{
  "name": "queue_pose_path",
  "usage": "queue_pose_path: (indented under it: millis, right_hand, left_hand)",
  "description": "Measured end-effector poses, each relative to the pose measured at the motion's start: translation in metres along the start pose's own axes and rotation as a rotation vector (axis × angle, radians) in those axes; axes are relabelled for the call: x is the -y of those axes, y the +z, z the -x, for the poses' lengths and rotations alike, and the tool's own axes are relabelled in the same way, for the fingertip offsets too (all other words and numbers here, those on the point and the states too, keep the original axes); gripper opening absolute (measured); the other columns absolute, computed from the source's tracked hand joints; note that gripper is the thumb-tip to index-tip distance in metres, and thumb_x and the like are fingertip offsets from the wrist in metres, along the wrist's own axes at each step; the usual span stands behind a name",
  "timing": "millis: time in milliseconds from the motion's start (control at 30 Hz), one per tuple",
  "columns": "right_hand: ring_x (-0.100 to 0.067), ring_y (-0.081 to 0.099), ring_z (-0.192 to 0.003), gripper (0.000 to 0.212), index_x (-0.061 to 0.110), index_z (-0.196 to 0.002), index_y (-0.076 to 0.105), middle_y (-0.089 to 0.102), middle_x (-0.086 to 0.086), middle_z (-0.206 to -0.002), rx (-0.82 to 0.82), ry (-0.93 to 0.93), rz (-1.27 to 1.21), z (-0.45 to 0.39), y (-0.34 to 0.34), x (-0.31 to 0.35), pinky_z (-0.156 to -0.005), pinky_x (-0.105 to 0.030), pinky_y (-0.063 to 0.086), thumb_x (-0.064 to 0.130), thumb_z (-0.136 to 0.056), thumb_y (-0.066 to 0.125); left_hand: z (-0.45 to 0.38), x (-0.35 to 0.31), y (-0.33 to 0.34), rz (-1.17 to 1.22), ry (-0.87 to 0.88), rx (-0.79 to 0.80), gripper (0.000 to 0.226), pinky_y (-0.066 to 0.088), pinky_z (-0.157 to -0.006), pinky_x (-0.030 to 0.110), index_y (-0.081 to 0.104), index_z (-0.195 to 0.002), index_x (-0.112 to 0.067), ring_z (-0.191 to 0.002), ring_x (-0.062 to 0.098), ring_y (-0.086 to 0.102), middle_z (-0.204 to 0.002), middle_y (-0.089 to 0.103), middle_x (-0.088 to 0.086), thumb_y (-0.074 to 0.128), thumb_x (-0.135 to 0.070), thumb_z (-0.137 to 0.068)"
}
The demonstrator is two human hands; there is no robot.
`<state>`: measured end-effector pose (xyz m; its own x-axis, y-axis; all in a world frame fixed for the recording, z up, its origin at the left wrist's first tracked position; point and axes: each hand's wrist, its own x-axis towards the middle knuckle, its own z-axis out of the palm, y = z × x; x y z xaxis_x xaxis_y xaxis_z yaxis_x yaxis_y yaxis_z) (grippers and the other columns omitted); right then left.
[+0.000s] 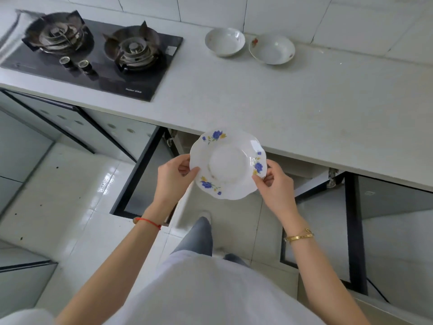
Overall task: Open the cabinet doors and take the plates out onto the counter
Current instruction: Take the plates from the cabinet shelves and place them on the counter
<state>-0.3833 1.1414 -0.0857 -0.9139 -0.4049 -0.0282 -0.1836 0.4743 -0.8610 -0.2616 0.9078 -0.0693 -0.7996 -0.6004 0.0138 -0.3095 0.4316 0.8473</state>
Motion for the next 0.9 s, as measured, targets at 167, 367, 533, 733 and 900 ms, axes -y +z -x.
queue_pose_path:
  millis: [167, 367, 533, 733, 900]
  right_hand:
    - [-0.005, 0.061, -0.070, 0.032, 0.028, -0.114, 0.057, 0.065, 0.006, -0.079, -0.018, -0.028, 0.025, -0.068, 0.013, 0.011, -0.062, -0.007, 0.046, 0.023, -0.085, 0.068]
    - [-0.005, 0.061, -0.072, 0.030, 0.026, -0.112, 0.057, 0.066, 0.002, -0.078, -0.049, -0.015, 0.064, -0.171, 0.041, 0.032, -0.060, -0.008, 0.047, 0.025, -0.085, 0.068]
    - [-0.001, 0.061, -0.070, 0.027, 0.021, -0.109, 0.057, 0.063, 0.011, -0.072, -0.062, -0.004, 0.104, -0.255, 0.067, 0.048, -0.057, -0.006, 0.045, 0.023, -0.085, 0.069]
    - [-0.003, 0.061, -0.067, 0.025, 0.018, -0.108, 0.057, 0.061, 0.013, -0.072, -0.045, 0.067, 0.160, -0.335, 0.094, 0.050, -0.063, -0.022, 0.050, 0.025, -0.085, 0.067]
    - [-0.004, 0.056, -0.064, 0.028, 0.013, -0.110, 0.057, 0.054, 0.018, -0.068, -0.011, 0.114, 0.192, -0.378, 0.112, 0.042, -0.065, -0.024, 0.043, 0.021, -0.085, 0.067]
  left_hand:
    - [-0.072, 0.002, -0.001, 0.026, 0.010, 0.009, 0.028, 0.045, -0.070, 0.000, 0.070, -0.109, -0.017, -0.080, -0.011, 0.063, -0.086, 0.067, -0.022, 0.072, -0.014, -0.081]
    - [-0.187, 0.008, -0.007, -0.033, 0.035, 0.017, 0.025, 0.042, -0.064, -0.002, 0.070, -0.105, -0.018, -0.073, -0.012, 0.060, -0.077, 0.062, -0.024, 0.073, -0.017, -0.081]
    - [-0.280, 0.016, -0.011, -0.101, 0.066, 0.047, 0.024, 0.041, -0.063, 0.001, 0.071, -0.105, -0.020, -0.073, -0.003, 0.059, -0.081, 0.065, -0.013, 0.072, -0.019, -0.081]
    - [-0.363, 0.032, -0.001, -0.111, 0.016, 0.095, 0.023, 0.044, -0.064, 0.012, 0.071, -0.105, -0.019, -0.074, 0.009, 0.060, -0.083, 0.066, -0.007, 0.072, -0.020, -0.082]
    - [-0.406, 0.049, 0.013, -0.120, -0.071, 0.136, 0.024, 0.040, -0.064, 0.011, 0.071, -0.108, -0.017, -0.077, 0.012, 0.059, -0.092, 0.070, 0.000, 0.070, -0.021, -0.085]
